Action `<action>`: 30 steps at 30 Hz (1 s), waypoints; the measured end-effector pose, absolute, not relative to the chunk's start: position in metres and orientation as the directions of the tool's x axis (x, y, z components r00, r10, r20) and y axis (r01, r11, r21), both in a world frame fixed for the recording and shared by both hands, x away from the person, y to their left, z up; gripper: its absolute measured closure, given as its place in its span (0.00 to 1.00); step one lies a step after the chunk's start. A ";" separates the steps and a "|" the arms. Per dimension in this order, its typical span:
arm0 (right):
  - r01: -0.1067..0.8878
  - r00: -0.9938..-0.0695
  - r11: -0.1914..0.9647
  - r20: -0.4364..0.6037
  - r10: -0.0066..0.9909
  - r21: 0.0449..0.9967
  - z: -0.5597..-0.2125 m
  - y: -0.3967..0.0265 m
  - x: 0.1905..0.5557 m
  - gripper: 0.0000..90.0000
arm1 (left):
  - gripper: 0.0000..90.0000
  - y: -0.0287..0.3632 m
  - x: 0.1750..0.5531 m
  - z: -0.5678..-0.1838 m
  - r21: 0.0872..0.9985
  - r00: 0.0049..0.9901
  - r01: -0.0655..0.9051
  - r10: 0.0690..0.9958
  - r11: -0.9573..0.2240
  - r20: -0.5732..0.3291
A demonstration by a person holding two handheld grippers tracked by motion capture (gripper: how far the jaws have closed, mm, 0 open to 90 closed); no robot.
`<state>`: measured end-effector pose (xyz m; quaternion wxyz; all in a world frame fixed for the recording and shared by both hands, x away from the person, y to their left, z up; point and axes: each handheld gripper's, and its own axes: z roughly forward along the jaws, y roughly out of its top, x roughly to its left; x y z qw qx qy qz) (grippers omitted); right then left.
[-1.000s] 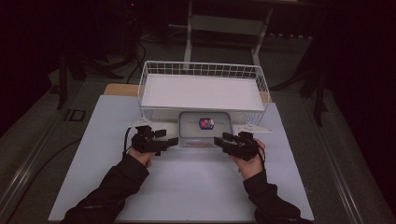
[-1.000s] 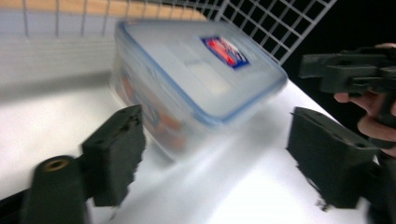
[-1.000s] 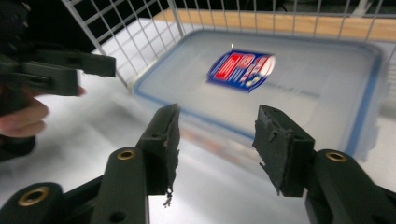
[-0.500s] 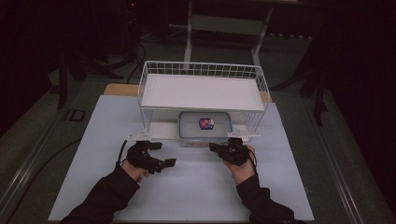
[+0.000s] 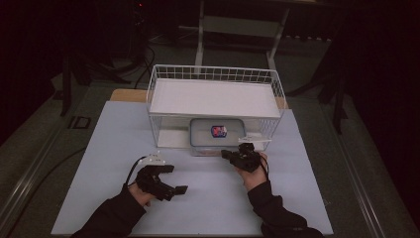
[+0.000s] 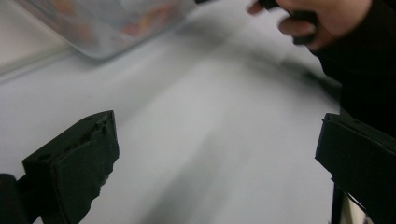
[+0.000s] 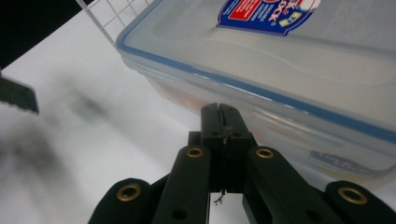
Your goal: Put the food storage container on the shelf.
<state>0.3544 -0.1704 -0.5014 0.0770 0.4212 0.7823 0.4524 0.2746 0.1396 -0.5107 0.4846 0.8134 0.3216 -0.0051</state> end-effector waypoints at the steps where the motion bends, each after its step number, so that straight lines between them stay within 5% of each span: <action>1: 0.586 -0.635 0.243 0.252 0.730 0.773 -0.502 -0.169 0.355 1.00 | 0.00 0.138 0.273 -0.511 0.789 0.798 0.517 0.520 -0.332 -0.304; 30: 0.589 -0.580 0.204 0.233 0.780 0.782 -0.508 -0.151 0.403 1.00 | 0.00 0.136 0.268 -0.510 0.828 0.826 0.446 0.513 -0.340 -0.234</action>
